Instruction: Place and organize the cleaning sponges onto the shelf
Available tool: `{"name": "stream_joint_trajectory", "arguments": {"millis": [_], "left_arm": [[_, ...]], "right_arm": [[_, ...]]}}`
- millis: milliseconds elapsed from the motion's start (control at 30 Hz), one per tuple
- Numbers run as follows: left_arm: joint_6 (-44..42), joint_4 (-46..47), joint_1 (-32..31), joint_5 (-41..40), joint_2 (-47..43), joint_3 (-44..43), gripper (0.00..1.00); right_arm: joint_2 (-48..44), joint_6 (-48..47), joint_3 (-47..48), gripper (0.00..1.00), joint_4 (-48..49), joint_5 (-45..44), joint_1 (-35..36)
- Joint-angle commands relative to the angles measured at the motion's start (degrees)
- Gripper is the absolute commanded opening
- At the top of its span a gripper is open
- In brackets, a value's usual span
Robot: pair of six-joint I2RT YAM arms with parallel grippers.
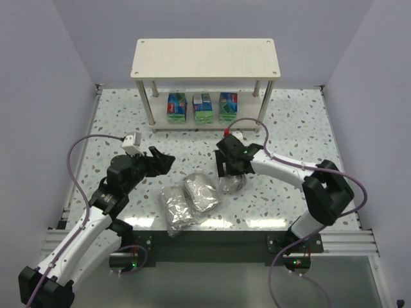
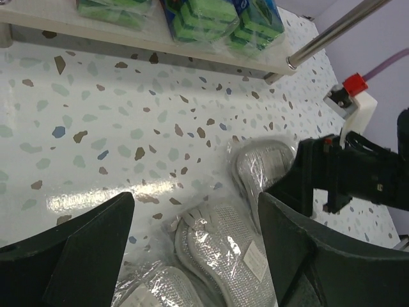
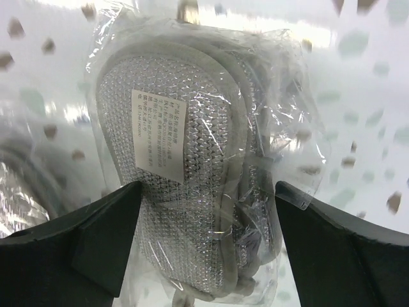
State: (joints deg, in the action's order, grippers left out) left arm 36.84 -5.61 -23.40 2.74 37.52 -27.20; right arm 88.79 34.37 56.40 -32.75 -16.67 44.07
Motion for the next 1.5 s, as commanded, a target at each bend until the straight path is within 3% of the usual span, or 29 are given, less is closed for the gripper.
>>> {"name": "stream_joint_trajectory", "arguments": {"millis": [0,100,367,500,733,933,1200,1467], "left_arm": [[-0.54,-2.13,-0.25,-0.81,-1.91,-1.54,0.84],[-0.37,-3.18,-0.33,-1.07,-3.15,-1.98,0.84],[0.25,-3.54,-0.33,0.33,-3.59,-2.42,0.84],[0.78,-2.57,-0.33,1.39,-2.71,-1.98,0.85],[0.34,-3.44,-0.33,1.92,-2.54,-2.68,0.86],[-0.28,-5.29,-0.33,2.18,-1.92,-2.77,0.86],[0.34,-5.9,-0.33,1.92,-2.54,-1.45,0.86],[0.07,-6.26,-0.33,1.21,-2.89,-1.1,0.86]], "right_arm": [[6.47,-10.54,6.51,0.91,5.15,-7.59,-1.97],[7.8,-13.62,10.39,0.99,4.19,-9.43,-3.55],[-4.5,-4.25,8.38,0.99,-4.94,-19.97,-6.63],[-12.05,5.16,2.68,0.99,-6.28,-13.51,-6.72],[-26.64,26.87,-14.99,0.98,9.18,3.03,-6.72],[-32.28,36.64,-20.01,0.96,11.92,5.06,-6.63],[-30.08,48.33,-28.97,0.92,21.23,7.88,-6.72],[-29.21,57.47,-36.09,0.85,32.48,4.36,-6.72]]}}
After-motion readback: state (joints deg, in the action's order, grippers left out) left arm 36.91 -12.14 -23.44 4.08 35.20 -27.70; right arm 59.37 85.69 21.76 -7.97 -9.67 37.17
